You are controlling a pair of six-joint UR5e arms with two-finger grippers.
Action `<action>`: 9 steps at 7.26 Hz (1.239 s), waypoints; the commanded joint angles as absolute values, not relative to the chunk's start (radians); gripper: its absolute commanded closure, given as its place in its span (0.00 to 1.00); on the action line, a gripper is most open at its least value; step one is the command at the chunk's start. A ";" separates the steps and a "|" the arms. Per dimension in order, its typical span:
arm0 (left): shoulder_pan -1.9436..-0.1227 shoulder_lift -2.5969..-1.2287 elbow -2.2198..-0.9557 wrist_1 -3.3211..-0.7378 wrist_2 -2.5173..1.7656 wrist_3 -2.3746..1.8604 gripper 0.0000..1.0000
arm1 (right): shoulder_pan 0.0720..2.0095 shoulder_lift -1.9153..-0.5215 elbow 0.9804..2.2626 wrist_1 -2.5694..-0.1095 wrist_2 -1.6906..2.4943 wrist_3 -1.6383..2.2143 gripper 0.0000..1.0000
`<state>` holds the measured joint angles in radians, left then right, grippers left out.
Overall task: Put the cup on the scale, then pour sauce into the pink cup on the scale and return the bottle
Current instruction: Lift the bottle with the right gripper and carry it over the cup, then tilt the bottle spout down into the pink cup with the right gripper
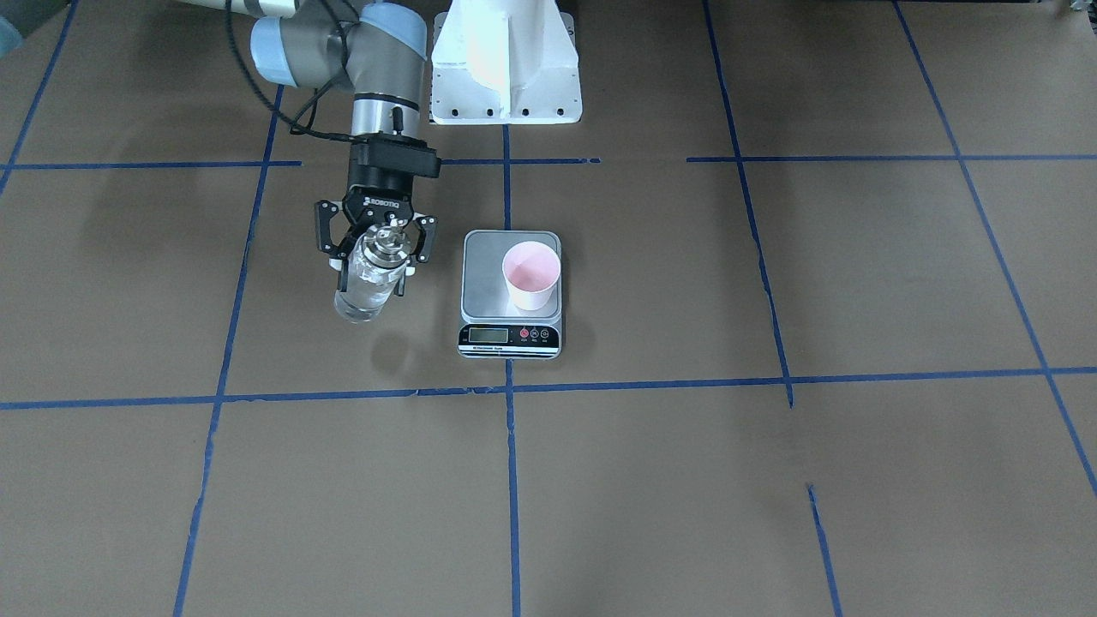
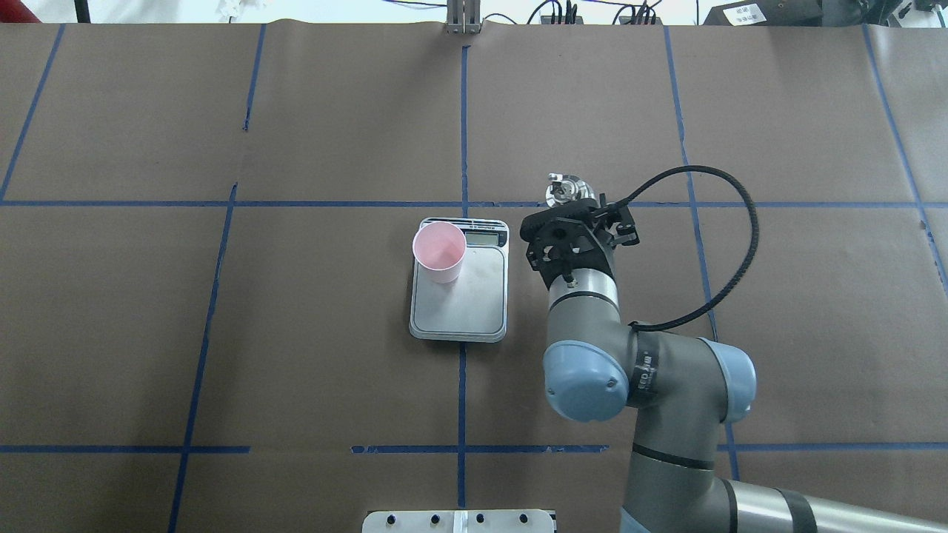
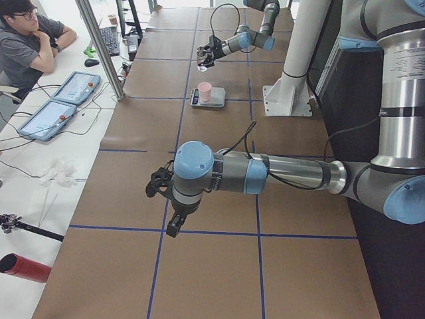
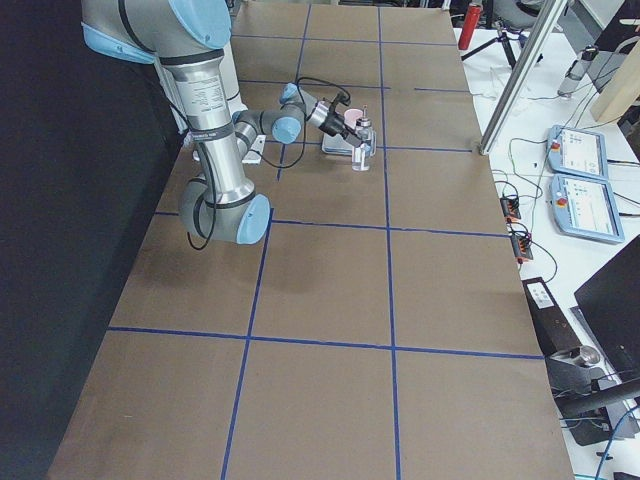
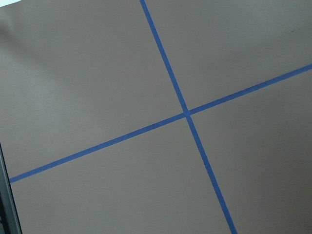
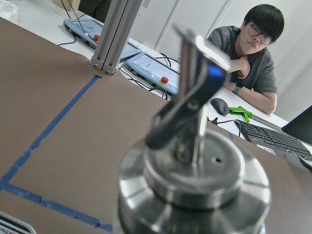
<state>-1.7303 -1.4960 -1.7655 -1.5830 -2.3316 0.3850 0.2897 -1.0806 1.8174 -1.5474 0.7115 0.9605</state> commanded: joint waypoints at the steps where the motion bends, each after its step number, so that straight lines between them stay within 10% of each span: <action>1: -1.730 -1.482 -1.767 -1.586 -2.332 0.385 0.00 | 0.273 -1.022 1.816 -1.667 0.696 0.873 1.00; 9: -1.730 -1.463 -1.769 -1.589 -2.332 0.385 0.00 | 0.239 -0.804 1.587 -2.019 0.531 0.829 1.00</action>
